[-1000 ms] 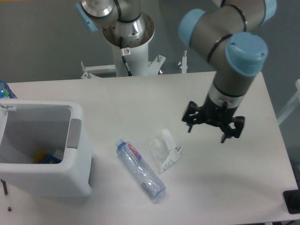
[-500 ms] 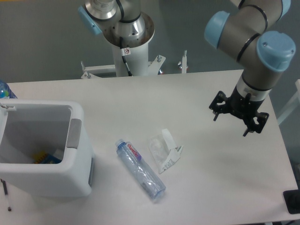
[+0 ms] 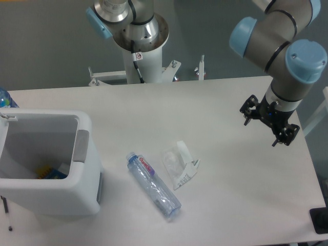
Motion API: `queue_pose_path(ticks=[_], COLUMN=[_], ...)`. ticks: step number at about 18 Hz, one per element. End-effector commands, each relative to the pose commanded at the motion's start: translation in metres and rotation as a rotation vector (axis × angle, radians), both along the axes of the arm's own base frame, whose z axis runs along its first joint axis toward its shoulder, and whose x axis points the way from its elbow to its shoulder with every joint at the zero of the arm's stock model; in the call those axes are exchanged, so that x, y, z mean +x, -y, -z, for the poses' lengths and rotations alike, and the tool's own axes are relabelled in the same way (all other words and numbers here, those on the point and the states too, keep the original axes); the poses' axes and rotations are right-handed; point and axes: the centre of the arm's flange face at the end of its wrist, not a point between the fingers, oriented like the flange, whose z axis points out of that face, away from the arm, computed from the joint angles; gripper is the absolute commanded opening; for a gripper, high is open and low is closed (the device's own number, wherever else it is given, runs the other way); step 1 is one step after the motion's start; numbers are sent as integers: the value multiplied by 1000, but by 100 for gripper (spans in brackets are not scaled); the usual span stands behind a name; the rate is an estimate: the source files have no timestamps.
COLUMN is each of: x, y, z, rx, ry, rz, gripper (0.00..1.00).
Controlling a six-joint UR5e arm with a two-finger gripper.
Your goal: Open the trash can
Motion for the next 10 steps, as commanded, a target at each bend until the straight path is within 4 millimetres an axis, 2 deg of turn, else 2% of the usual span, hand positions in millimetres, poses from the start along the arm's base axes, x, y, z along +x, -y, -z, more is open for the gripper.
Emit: queue_pose_path(ticks=[10], x=[5], y=[-9], z=[0], rx=[8], ry=[-14], rz=[9], gripper=[100])
